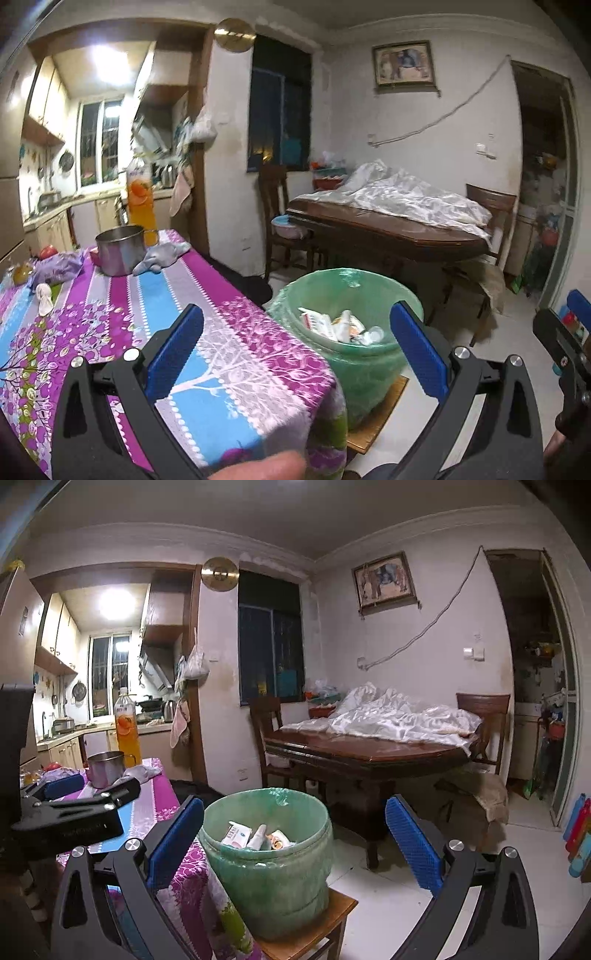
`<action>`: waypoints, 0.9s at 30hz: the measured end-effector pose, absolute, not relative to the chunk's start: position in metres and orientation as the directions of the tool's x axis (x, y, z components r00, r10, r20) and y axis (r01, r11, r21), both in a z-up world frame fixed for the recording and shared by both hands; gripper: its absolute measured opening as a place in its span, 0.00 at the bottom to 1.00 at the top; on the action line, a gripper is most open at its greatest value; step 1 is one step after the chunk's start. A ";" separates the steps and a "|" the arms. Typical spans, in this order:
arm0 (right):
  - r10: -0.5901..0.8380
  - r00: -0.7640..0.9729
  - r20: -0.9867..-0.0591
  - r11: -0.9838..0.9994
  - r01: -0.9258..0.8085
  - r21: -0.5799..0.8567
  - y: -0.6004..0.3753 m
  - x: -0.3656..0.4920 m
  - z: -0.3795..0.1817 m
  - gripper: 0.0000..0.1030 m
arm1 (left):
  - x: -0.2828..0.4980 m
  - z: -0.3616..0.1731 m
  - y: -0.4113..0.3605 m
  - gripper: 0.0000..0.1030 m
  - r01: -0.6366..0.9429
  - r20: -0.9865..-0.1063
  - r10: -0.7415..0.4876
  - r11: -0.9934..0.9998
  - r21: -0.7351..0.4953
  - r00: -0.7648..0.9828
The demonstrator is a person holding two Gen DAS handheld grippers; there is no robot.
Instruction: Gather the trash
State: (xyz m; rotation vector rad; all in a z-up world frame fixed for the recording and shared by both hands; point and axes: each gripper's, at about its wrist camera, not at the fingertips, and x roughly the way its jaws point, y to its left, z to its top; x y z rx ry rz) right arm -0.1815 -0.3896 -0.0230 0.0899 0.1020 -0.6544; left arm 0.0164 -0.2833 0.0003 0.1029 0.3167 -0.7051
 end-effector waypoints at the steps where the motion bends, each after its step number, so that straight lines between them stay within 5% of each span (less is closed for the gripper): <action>1: -0.609 0.785 -0.115 0.786 0.617 0.048 -0.388 -0.186 -0.023 0.95 | 0.011 -0.001 -0.283 0.95 0.660 -0.313 -0.628 0.752 -0.008 0.712; 27: -0.675 0.736 -0.048 0.735 0.676 0.041 -0.387 -0.230 -0.046 0.95 | -0.036 -0.014 -0.270 0.95 0.700 -0.212 -0.683 0.714 0.007 0.699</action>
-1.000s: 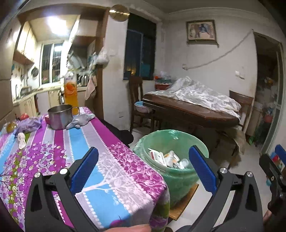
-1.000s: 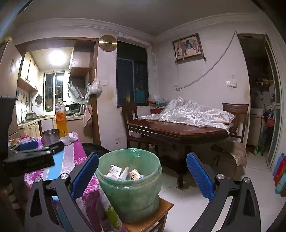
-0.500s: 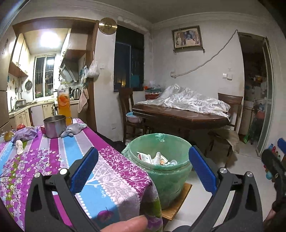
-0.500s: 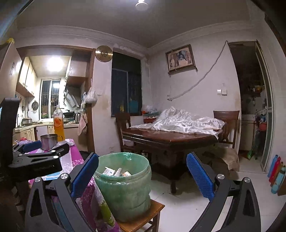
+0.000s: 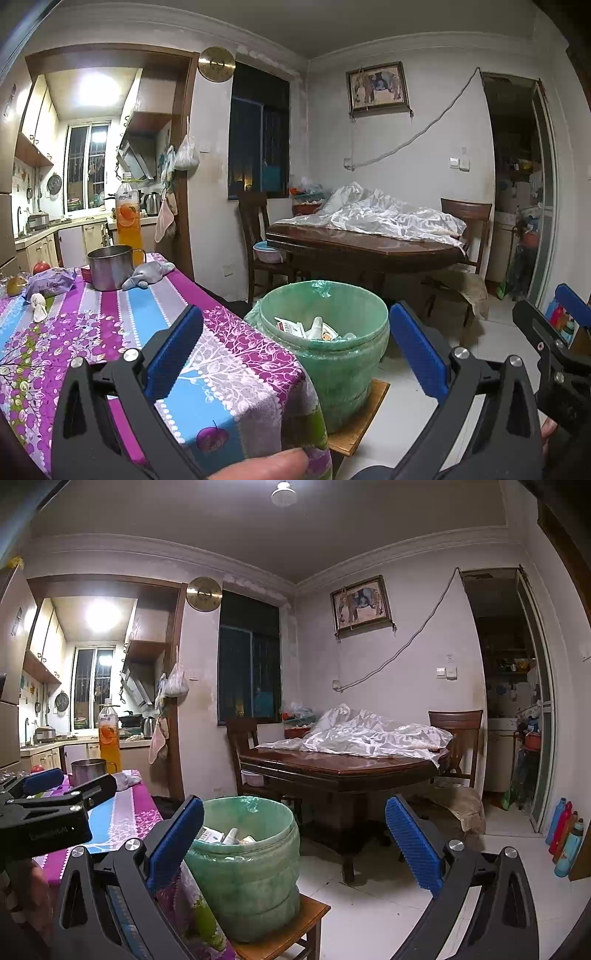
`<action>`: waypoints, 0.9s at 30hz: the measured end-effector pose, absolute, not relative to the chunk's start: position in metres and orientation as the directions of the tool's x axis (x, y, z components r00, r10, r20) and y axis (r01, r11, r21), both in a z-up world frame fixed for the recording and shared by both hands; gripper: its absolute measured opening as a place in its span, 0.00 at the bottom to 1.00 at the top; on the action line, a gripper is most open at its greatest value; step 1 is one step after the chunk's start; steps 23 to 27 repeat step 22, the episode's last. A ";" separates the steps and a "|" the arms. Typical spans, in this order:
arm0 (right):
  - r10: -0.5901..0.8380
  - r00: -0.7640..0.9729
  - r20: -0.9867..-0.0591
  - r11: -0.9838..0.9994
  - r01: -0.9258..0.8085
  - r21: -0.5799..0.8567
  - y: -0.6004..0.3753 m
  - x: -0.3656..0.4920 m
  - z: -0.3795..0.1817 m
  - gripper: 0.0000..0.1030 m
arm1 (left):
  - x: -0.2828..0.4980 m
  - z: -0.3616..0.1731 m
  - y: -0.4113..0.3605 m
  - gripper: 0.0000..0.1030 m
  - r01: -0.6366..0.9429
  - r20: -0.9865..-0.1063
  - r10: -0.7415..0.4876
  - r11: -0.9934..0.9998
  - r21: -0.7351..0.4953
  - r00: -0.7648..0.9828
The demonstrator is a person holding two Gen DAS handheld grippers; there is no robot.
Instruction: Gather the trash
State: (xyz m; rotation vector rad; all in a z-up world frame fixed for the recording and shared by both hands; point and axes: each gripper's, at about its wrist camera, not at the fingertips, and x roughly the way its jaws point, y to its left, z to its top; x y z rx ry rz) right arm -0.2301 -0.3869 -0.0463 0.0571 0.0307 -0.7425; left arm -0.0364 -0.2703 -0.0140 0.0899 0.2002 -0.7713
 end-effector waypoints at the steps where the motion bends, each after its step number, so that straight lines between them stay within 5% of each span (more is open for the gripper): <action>1: -0.674 0.737 -0.049 0.736 0.676 0.041 -0.387 -0.229 -0.046 0.95 | -0.037 -0.014 -0.270 0.95 0.702 -0.213 -0.685 0.712 0.009 0.697; 27: -0.658 0.749 -0.075 0.749 0.662 0.038 -0.396 -0.216 -0.050 0.95 | -0.031 -0.024 -0.282 0.95 0.710 -0.282 -0.675 0.704 0.030 0.682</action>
